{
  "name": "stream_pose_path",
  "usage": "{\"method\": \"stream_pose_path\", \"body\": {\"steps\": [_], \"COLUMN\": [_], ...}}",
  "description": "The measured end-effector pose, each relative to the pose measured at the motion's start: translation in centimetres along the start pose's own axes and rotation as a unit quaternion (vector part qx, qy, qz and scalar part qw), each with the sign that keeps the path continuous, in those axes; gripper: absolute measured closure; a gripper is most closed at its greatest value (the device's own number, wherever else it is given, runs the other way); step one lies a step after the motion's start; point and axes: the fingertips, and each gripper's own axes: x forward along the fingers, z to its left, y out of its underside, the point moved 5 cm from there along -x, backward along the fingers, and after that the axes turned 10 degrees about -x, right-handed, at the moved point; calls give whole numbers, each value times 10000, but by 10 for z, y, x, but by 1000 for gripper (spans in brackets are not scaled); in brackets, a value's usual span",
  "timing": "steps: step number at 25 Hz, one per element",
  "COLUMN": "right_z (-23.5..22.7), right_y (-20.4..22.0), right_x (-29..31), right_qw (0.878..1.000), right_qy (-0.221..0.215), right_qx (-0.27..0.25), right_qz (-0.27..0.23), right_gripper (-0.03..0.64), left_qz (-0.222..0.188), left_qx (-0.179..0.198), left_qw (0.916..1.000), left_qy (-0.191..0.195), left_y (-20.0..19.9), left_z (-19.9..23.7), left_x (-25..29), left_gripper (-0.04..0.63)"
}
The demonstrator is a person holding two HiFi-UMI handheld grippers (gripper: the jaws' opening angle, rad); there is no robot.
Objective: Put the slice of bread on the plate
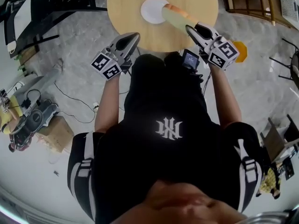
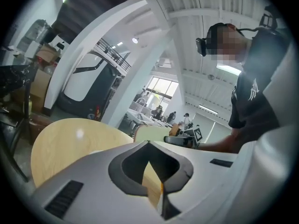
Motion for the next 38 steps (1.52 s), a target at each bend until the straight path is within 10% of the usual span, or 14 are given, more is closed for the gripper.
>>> {"method": "stream_pose_path", "body": {"steps": [16,27,38], "right_z": [16,-12,-19], "right_y": [54,95,95], "right_x": [88,139,139], "right_qw": [9788,9554,9639], "right_qy": [-1352,-1339,-718], "right_qx": [1317,2528,2238], "right_qz": [792,737,1252], "right_gripper": [529,529,511], "left_qz": [197,42,-37], "left_qx": [-314,-803,-617], "left_qw": [9993,9959,9957], "left_qy": [103,424,692], "left_y": [49,75,65], "left_z": [88,129,109], "left_x": [15,13,19], "left_gripper": [591,591,591]}}
